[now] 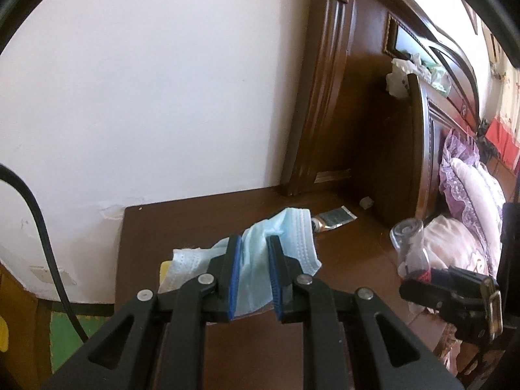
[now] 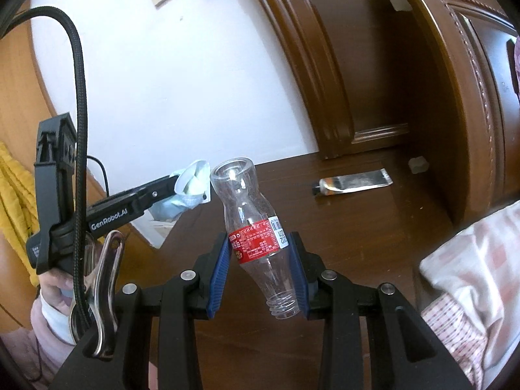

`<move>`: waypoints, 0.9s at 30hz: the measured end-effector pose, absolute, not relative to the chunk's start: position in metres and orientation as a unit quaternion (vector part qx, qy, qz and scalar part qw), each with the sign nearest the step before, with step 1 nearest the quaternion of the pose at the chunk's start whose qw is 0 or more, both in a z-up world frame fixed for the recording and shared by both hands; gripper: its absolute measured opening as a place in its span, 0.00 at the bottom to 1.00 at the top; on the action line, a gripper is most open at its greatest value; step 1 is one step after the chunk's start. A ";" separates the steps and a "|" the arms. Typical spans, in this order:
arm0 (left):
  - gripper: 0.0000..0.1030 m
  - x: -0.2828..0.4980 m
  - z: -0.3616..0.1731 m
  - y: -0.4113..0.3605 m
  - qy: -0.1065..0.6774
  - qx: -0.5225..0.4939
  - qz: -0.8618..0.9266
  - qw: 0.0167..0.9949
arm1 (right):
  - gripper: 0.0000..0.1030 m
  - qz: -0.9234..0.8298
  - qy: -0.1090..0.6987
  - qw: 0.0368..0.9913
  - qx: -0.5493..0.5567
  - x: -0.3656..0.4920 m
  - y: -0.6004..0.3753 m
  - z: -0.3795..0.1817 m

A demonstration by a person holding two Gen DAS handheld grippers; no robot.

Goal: Collect trash
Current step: 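Carry the blue mask and plastic bottle over the red bin with both tools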

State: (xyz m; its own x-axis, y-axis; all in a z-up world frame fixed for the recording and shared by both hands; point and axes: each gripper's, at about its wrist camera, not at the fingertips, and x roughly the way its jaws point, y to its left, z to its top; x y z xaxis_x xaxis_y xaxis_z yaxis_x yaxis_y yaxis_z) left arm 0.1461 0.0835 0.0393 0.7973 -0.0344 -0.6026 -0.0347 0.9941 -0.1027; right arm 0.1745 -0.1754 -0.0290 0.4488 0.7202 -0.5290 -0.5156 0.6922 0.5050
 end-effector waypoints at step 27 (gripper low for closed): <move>0.17 0.047 0.040 0.155 0.296 -0.071 0.059 0.951 | 0.35 0.420 0.365 0.820 0.135 0.118 -0.116 -0.016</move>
State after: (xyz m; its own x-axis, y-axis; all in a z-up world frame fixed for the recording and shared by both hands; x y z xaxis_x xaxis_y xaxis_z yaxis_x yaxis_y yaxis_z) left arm 0.0469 0.1547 0.0396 0.8180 0.0709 -0.5709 -0.1546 0.9830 -0.0995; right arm 0.1177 -0.1158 -0.0157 0.3809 0.7876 -0.4843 -0.5900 0.6104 0.5285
